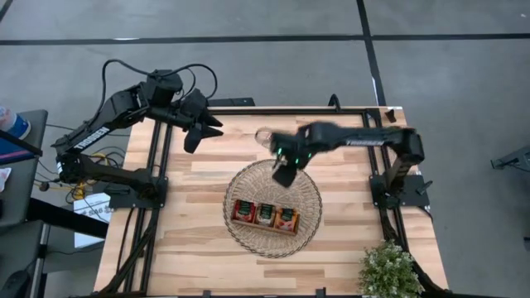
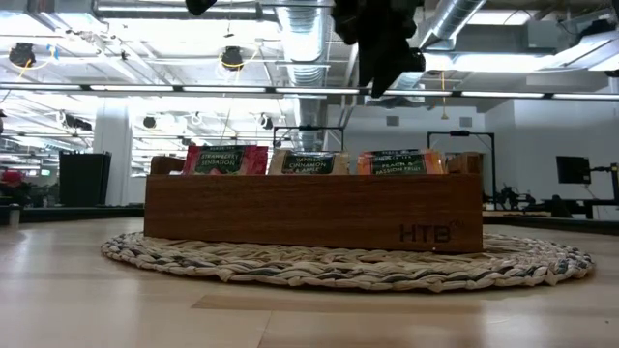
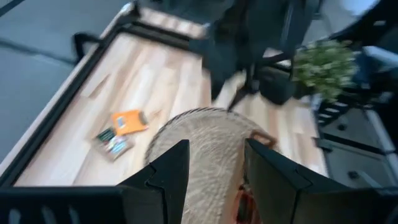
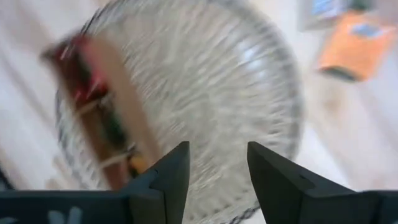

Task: Pick & Place Tea
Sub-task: Put the orange tea bag into the right section of the wooden organizer

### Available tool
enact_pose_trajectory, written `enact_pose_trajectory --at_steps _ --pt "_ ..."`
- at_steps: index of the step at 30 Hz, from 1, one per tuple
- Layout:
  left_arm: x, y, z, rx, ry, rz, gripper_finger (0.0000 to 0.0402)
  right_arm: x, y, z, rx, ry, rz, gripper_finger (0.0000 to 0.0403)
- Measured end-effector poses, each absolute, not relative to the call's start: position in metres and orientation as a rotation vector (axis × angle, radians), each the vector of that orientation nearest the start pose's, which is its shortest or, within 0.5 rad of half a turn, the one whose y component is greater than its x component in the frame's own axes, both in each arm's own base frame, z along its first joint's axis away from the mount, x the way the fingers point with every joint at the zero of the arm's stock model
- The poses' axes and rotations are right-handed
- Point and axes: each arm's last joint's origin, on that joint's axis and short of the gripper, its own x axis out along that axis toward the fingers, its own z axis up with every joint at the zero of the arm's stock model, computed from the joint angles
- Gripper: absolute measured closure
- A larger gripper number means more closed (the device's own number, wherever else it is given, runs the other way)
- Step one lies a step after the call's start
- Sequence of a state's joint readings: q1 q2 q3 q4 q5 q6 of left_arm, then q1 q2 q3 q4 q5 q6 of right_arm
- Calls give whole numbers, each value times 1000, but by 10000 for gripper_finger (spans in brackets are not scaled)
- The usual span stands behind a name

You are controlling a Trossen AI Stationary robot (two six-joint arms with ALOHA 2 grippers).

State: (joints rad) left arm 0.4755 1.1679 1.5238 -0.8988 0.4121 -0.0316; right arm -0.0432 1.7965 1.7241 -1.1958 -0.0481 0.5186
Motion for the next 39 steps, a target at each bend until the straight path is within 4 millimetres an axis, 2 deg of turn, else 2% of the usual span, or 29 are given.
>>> enact_pose_trajectory --at_steps 3,6,9,13,18,22,27,30,34,39 --pt "187 85 436 -273 523 114 255 346 -39 323 519 1181 -427 248" --pt "188 85 435 -283 531 109 255 341 -71 324 594 1152 -514 247" --pt "188 84 436 -307 523 80 255 341 -105 310 726 1171 -576 234" --pt "187 82 435 -340 533 43 255 342 -141 291 885 1175 -610 191" --pt "185 81 432 -361 572 36 255 340 -162 281 961 1183 -590 129" --pt "184 83 427 -309 613 122 255 338 -153 291 823 1171 -593 110" --pt "191 97 412 -282 599 266 255 337 -118 327 657 1037 -551 110" --pt "210 115 399 -417 514 337 254 332 -86 356 586 903 -521 111" --pt "243 141 375 -591 500 387 247 318 -47 388 515 749 -535 111" --pt "284 166 329 -718 591 432 229 300 -19 411 438 621 -588 112"
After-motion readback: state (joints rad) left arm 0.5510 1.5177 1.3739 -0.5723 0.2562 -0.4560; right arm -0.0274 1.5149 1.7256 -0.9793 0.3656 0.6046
